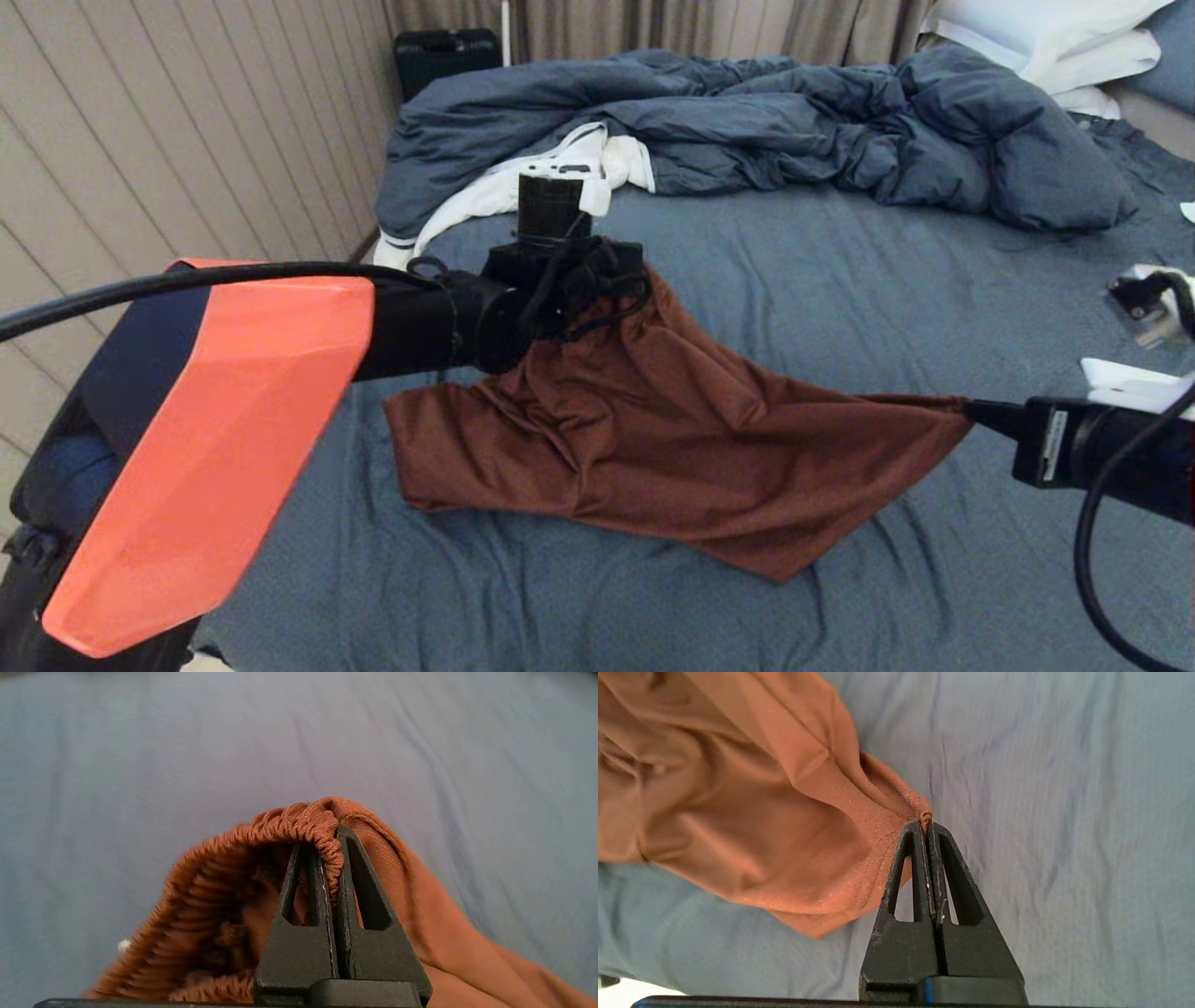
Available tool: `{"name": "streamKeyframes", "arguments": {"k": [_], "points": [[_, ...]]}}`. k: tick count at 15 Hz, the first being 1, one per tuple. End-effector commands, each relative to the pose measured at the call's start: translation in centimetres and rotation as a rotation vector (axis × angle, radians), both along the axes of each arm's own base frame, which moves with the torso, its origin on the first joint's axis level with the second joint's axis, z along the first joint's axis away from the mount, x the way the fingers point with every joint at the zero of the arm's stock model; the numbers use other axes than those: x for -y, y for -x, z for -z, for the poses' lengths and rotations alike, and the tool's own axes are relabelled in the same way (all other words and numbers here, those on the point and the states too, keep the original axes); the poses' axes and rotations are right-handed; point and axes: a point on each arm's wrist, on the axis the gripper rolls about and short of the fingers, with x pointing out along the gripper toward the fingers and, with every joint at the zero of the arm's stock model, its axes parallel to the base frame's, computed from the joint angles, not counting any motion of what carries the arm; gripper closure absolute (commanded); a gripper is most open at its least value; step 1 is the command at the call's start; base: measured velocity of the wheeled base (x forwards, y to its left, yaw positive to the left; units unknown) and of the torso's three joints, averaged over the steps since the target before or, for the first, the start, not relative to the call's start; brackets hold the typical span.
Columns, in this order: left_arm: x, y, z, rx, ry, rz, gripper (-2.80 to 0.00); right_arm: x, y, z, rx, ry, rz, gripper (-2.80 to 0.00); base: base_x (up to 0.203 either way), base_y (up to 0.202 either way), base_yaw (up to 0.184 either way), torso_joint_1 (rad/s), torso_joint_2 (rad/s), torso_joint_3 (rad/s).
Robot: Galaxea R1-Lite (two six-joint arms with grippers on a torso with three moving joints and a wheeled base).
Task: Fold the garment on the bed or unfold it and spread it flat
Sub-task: Unford the brown shorts
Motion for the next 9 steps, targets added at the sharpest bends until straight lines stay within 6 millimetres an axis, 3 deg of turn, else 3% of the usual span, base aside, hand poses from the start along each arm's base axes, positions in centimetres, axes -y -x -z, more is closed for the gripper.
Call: {"name": "streamKeyframes", "arguments": {"k": [1,2,3,4,9], "points": [[1.19,0.22,1.25,-0.008,-0.023,0.020,0.00,0.07,0.32,0.55,-0.002,-0.001,0.001,0.00,0.000,0.000,0.000,0.000,0.00,0.000],[1.33,0.34,1.18,-0.005,-0.027,0.024,0.00,0.07,0.31,0.65,0.013,-0.002,0.001,-2.80,0.000,0.000,0.000,0.000,0.00,0.000],[1.58,0.57,1.21,0.000,-0.037,0.012,0.00,0.04,0.31,0.63,0.037,-0.006,-0.001,-2.80,0.000,0.000,0.000,0.000,0.00,0.000],[1.71,0.64,1.32,0.004,-0.046,-0.027,-2.80,0.03,0.29,0.62,0.053,-0.009,-0.004,-2.80,0.000,0.000,0.000,0.000,0.00,0.000],[1.79,0.86,0.82,0.027,-0.036,-0.028,-2.80,-0.02,0.73,0.28,0.076,-0.012,-0.013,-2.80,0.000,0.000,0.000,0.000,0.00,0.000]]}}
